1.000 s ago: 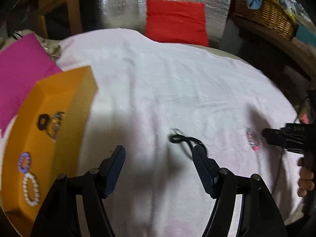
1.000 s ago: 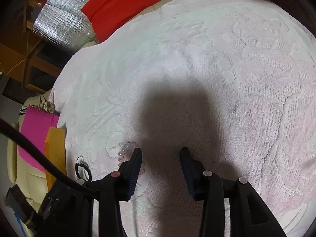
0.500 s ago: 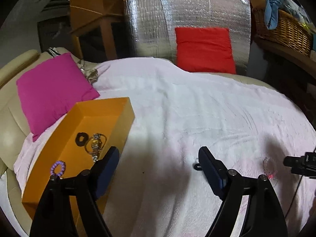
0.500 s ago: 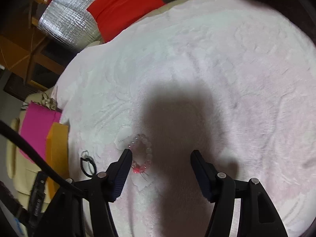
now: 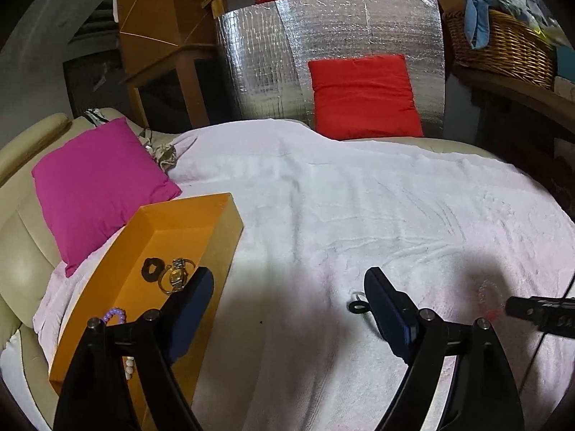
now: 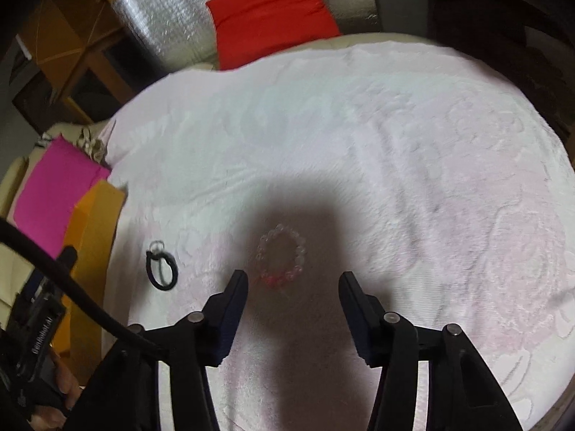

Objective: Organize jewelry

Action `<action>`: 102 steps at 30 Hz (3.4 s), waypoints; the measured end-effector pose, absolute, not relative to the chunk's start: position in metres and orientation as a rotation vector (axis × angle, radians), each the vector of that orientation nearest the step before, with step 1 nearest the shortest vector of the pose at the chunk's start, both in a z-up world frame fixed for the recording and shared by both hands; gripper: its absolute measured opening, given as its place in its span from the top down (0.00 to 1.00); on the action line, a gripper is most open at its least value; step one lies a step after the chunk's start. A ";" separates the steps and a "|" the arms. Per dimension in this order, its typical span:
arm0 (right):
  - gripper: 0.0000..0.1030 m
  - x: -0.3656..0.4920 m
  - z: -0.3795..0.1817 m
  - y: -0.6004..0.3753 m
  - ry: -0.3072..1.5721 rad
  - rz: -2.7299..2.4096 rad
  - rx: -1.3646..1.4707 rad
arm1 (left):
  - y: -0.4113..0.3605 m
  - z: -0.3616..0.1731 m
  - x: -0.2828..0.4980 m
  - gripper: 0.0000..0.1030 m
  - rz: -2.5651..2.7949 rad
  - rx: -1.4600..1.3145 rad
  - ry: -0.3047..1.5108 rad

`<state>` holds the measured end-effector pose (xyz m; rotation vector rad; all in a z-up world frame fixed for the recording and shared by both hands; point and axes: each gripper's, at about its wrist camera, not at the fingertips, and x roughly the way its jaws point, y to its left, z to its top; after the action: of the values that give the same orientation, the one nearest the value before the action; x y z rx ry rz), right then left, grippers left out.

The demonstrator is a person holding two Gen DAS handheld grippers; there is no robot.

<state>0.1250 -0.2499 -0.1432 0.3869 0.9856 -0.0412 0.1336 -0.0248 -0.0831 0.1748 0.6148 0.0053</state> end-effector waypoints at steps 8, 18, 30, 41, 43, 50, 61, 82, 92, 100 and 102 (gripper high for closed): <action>0.47 0.141 -0.159 -0.239 1.016 -0.043 0.362 | -0.032 -0.087 0.137 0.16 -0.007 0.210 0.620; 0.71 0.152 -0.172 -0.225 0.995 -0.094 0.242 | -0.034 -0.097 0.142 0.16 -0.036 0.200 0.675; 0.89 0.136 -0.166 -0.262 0.961 -0.058 0.339 | -0.026 -0.114 0.158 0.16 -0.194 0.091 0.818; 0.89 0.126 -0.163 -0.308 0.921 0.002 0.560 | -0.046 -0.121 0.150 0.29 -0.347 0.115 0.829; 0.89 0.124 -0.163 -0.315 0.913 -0.005 0.581 | -0.045 -0.122 0.152 0.29 -0.351 0.106 0.837; 0.89 0.120 -0.163 -0.319 0.898 -0.021 0.607 | -0.045 -0.129 0.160 0.29 -0.388 0.006 0.896; 0.89 0.121 -0.165 -0.315 0.907 -0.009 0.598 | -0.055 -0.151 0.176 0.52 -0.343 -0.010 0.943; 0.89 0.125 -0.148 -0.284 0.832 0.028 0.561 | -0.044 -0.130 0.169 0.95 -0.371 0.007 0.851; 0.89 0.129 -0.143 -0.256 0.802 0.069 0.547 | -0.018 -0.094 0.149 0.95 -0.402 -0.036 0.753; 0.89 0.125 -0.132 -0.226 0.752 0.121 0.498 | 0.010 -0.073 0.131 0.95 -0.376 -0.064 0.681; 0.89 0.125 -0.130 -0.219 0.741 0.130 0.486 | 0.020 -0.067 0.128 0.95 -0.358 -0.079 0.660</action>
<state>0.1251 -0.2193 -0.1296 0.4859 0.7412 0.1297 0.1281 0.0202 -0.0669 -0.0786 0.6600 -0.3583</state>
